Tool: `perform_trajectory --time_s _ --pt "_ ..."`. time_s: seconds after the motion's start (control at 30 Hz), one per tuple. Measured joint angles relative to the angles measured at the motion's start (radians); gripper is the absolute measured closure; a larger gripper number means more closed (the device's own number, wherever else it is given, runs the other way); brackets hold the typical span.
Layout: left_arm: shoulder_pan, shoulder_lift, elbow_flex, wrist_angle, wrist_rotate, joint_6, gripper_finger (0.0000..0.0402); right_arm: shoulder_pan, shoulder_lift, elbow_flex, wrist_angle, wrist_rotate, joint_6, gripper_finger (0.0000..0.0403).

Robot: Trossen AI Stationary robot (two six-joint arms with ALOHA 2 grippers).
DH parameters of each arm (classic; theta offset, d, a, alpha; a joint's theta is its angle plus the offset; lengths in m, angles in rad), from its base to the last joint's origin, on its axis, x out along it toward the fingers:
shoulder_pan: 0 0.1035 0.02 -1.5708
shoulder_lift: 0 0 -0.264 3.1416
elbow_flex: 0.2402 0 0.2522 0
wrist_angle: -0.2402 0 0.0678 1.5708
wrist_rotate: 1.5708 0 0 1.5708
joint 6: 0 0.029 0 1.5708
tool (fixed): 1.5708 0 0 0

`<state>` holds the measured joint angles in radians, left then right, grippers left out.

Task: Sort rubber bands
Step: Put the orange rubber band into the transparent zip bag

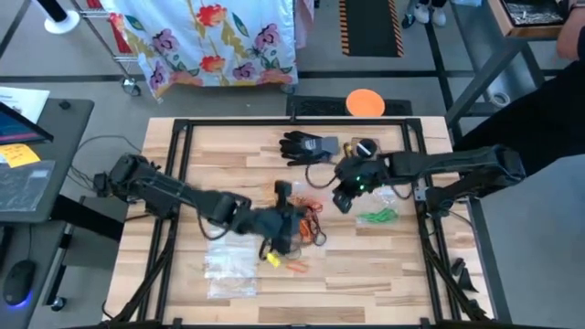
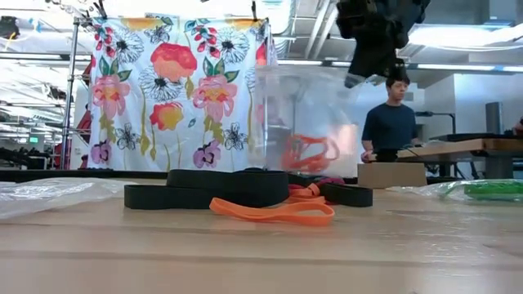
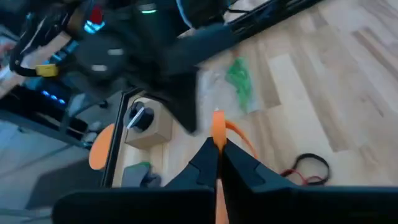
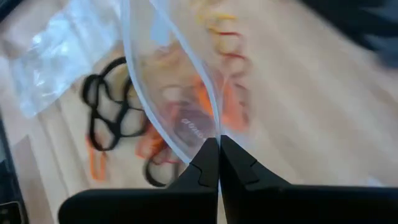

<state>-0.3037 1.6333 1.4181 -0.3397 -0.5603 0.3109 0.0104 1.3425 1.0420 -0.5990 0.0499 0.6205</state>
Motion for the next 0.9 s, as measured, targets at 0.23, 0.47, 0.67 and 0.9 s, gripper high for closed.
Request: perform_trajectory --time_s 0.23,0.47,0.67,0.9 --pt "0.129 0.034 -0.003 -0.017 0.184 -0.055 0.0401 0.055 0.049 0.0 0.149 -0.046 -0.024 0.0403" --pt "0.144 0.038 -0.002 -0.019 0.226 -0.061 0.0401 0.03 0.013 0.001 0.158 -0.046 -0.068 0.0403" --pt "0.173 0.038 -0.013 -0.065 0.226 -0.093 0.0401 0.021 0.008 0.001 0.173 -0.064 -0.083 0.0403" --pt "0.181 0.038 -0.014 -0.09 0.242 -0.128 0.0401 0.019 0.008 0.001 0.173 -0.078 -0.09 0.0403"
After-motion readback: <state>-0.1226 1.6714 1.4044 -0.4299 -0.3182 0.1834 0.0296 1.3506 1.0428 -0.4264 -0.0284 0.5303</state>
